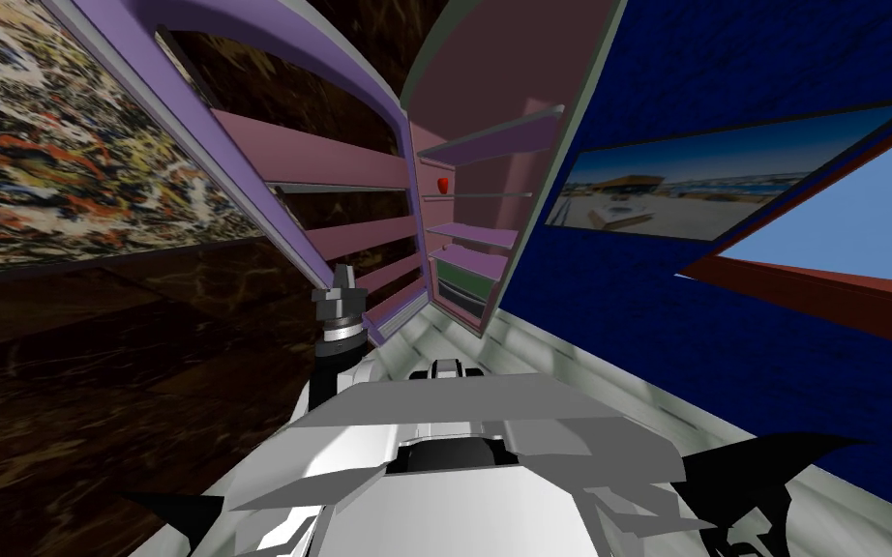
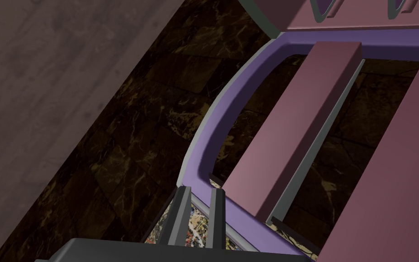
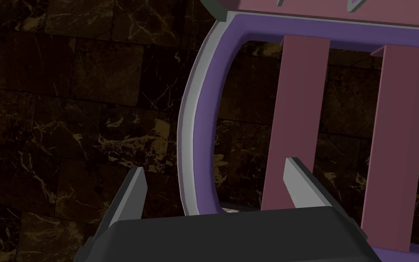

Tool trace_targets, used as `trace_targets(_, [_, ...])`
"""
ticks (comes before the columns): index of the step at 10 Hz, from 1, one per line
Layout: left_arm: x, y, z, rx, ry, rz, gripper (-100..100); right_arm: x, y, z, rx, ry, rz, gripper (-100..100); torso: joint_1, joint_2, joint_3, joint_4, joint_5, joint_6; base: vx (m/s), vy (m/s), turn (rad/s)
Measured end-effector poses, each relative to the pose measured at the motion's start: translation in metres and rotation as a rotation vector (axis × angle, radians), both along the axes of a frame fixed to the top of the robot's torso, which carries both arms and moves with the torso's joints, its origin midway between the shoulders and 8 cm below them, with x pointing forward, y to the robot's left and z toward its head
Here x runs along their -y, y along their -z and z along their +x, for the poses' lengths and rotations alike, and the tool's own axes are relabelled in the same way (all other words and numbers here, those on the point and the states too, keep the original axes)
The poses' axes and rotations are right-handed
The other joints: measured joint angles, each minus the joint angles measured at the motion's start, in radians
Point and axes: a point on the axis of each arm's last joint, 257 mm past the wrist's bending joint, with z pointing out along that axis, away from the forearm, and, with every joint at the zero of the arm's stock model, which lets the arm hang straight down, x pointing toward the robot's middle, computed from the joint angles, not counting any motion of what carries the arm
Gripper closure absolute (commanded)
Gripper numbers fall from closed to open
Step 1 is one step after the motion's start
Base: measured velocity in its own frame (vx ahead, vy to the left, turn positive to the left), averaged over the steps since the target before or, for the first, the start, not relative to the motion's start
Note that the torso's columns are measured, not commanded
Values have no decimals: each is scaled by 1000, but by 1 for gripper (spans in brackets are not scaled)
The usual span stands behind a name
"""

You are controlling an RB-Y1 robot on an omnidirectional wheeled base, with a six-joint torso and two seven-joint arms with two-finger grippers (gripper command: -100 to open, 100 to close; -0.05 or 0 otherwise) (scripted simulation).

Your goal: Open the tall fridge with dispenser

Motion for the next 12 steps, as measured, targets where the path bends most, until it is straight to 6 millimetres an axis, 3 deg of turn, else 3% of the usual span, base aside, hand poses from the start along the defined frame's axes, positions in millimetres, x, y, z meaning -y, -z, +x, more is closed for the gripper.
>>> trace_targets(5, [0, 0, 0, 0, 0, 0, 0, -66, 16, -24, -44, -126, -28, -100, 0, 0, 0, 0, 0, 0, 2, -2, -34])
trace_targets(7, [0, 0, 0, 0, 0, 0, 0, -106, 27, -43, -60, -203, -45, -100, 0, 0, 0, 0, 0, 0, 1, -2, -24])
trace_targets(9, [0, 0, 0, 0, 0, 0, 0, -127, 27, -63, -68, -258, -48, -100, 0, 0, 0, 0, 0, 0, 0, 0, 0])
trace_targets(12, [0, 0, 0, 0, 0, 0, 0, -116, 21, -67, -67, -259, -48, -100, 6, -5, -4, -2, 2, 0, 81, 98, 13])
